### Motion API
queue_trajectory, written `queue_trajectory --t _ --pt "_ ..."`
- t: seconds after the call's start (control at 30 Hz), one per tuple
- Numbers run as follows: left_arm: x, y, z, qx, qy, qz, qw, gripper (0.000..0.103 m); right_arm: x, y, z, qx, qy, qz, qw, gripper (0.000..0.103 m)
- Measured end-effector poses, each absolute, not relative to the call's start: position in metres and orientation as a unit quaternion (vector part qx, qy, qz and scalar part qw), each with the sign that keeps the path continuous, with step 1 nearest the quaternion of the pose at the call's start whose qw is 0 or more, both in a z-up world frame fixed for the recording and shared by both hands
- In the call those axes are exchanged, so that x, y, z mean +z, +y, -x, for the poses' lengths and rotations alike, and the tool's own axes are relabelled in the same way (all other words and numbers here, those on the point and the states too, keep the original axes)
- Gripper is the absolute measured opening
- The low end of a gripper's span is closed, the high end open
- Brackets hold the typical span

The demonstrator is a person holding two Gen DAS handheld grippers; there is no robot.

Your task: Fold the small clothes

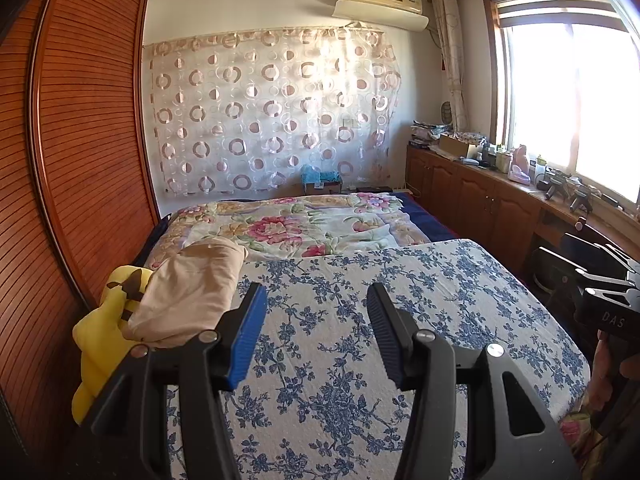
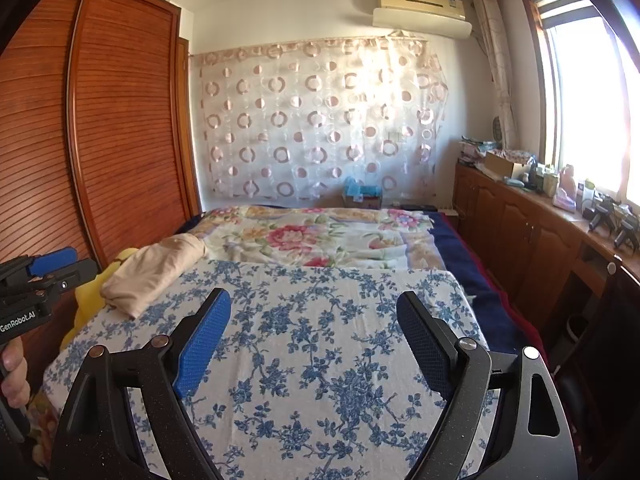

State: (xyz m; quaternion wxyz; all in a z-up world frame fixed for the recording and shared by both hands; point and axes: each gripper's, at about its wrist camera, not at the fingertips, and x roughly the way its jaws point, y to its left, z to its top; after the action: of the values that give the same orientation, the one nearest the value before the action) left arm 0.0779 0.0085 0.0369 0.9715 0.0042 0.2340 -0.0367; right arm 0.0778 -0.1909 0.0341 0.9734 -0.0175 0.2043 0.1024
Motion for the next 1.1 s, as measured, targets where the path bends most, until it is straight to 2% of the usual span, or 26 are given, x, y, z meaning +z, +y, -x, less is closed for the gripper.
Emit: queue_trajectory --t 1.1 --pt "0.0393 0.0030 -0.0730 -0.038 0.227 -0.004 0.973 0.052 0.0387 -0.1923 -0.0768 0.104 0.201 0.018 0.974 0.087"
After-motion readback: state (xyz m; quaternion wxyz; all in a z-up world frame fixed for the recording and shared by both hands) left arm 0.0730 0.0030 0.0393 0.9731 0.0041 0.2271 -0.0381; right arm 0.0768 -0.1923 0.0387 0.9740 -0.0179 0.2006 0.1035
